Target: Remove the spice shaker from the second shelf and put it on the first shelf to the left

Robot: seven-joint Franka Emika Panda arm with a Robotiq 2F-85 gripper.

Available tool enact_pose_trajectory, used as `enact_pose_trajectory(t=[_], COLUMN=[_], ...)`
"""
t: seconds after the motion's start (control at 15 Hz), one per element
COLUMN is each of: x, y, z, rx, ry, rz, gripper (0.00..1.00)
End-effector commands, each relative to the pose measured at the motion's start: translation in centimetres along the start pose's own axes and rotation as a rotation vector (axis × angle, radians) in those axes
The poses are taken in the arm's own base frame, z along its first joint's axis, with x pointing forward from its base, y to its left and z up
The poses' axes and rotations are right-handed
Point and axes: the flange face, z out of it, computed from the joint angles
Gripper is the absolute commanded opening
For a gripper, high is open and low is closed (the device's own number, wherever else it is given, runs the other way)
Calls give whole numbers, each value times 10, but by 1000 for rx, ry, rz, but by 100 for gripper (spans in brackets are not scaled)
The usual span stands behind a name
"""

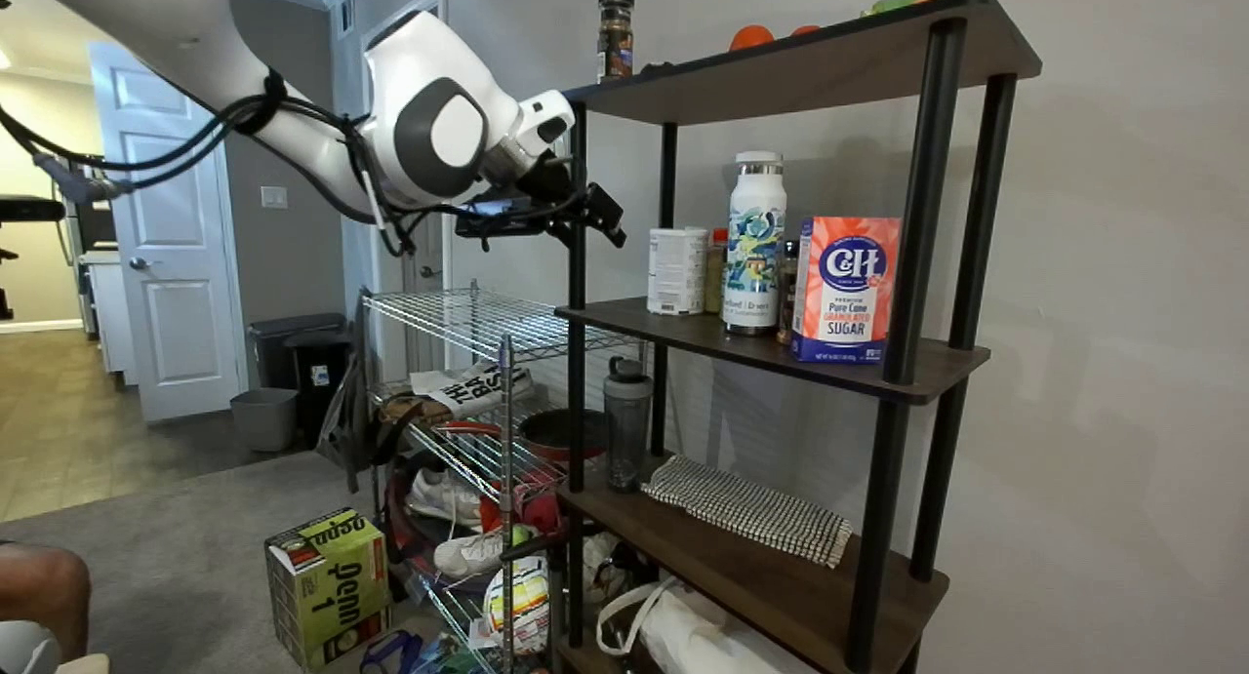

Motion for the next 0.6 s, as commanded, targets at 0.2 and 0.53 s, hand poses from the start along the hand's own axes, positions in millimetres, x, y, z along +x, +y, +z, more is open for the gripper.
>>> enact_pose_trajectory(t=[0.2, 0.53], x=[41, 63], y=[-8, -17], z=[33, 55], rx=[-9, -18], ry=[36, 47], rz=[-13, 2], gripper=[100, 100])
